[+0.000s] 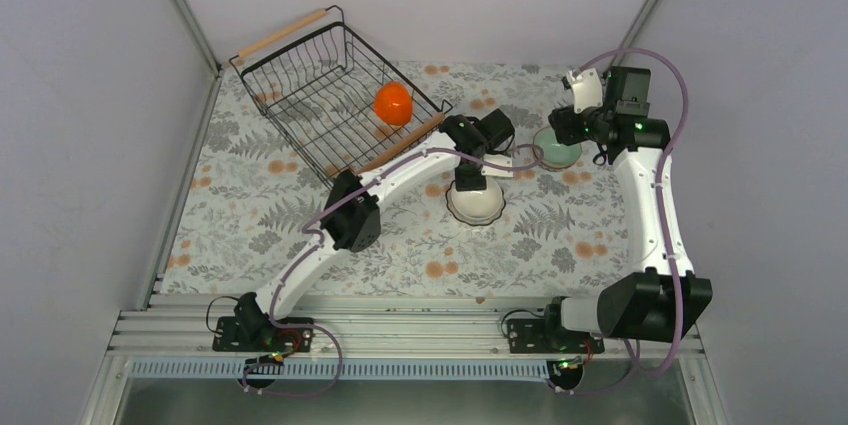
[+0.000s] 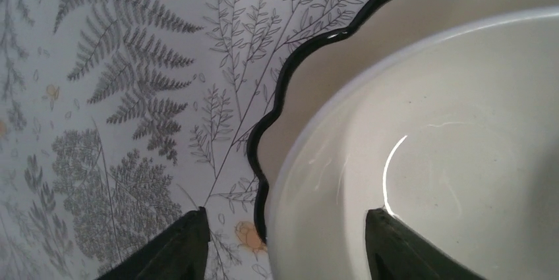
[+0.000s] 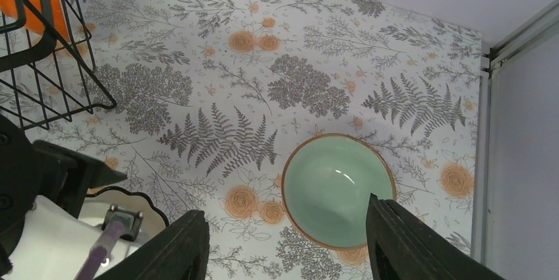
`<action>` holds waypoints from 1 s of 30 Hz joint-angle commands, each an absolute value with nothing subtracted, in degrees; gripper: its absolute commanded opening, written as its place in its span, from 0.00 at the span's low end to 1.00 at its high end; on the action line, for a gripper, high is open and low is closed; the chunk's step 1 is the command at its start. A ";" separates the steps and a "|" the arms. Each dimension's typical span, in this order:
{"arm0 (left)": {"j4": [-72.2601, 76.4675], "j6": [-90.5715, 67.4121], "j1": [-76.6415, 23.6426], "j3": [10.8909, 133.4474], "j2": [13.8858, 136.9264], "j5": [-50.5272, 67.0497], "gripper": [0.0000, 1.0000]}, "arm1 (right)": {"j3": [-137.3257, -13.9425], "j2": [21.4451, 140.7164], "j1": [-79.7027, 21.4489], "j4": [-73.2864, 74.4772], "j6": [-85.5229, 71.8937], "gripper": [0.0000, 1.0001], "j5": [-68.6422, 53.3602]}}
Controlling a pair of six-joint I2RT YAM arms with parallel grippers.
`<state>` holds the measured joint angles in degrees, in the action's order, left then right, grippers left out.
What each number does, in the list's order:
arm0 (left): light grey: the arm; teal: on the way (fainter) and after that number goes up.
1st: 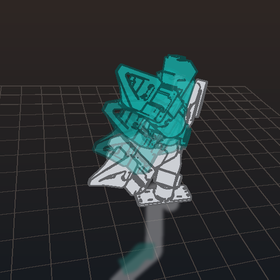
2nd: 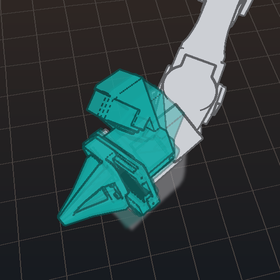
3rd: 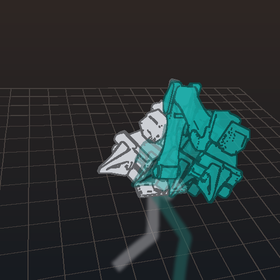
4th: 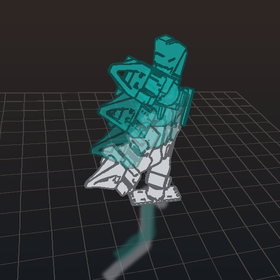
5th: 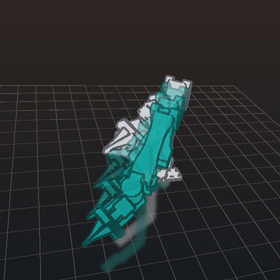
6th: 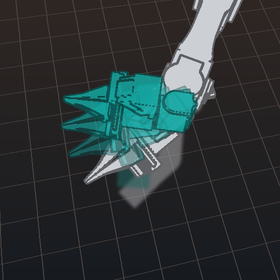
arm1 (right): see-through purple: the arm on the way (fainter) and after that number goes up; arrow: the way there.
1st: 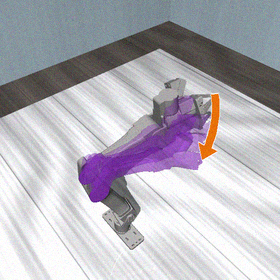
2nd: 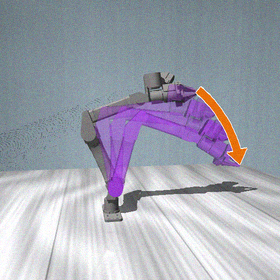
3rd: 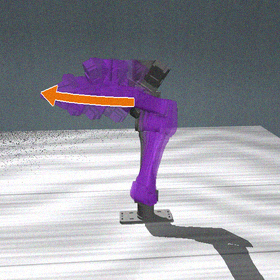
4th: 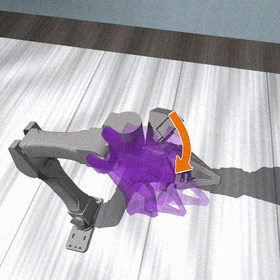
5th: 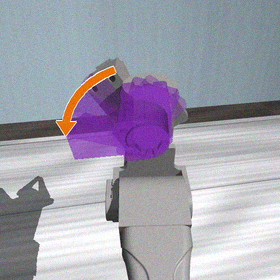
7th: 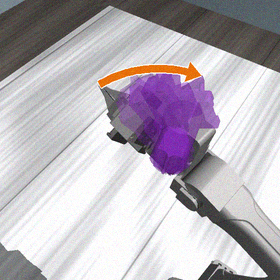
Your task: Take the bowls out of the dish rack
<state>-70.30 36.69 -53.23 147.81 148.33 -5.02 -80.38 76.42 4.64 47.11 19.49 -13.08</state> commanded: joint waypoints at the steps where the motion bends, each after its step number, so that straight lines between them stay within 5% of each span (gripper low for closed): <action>1: -69.26 36.55 -53.70 149.64 142.26 -8.32 0.69 | -79.55 74.88 5.33 46.31 20.09 0.58 -13.95; 7: -68.94 35.16 -53.82 148.65 133.80 -14.56 0.94 | -79.78 74.77 5.32 46.32 19.89 0.58 -14.51; 15: -58.18 33.52 -50.61 132.75 119.32 -25.67 0.98 | -82.78 77.06 4.58 50.44 22.30 0.61 -22.59; 30: -47.68 33.04 -31.68 130.45 123.12 -21.03 0.98 | -88.42 81.47 -1.32 51.45 21.85 0.62 -23.33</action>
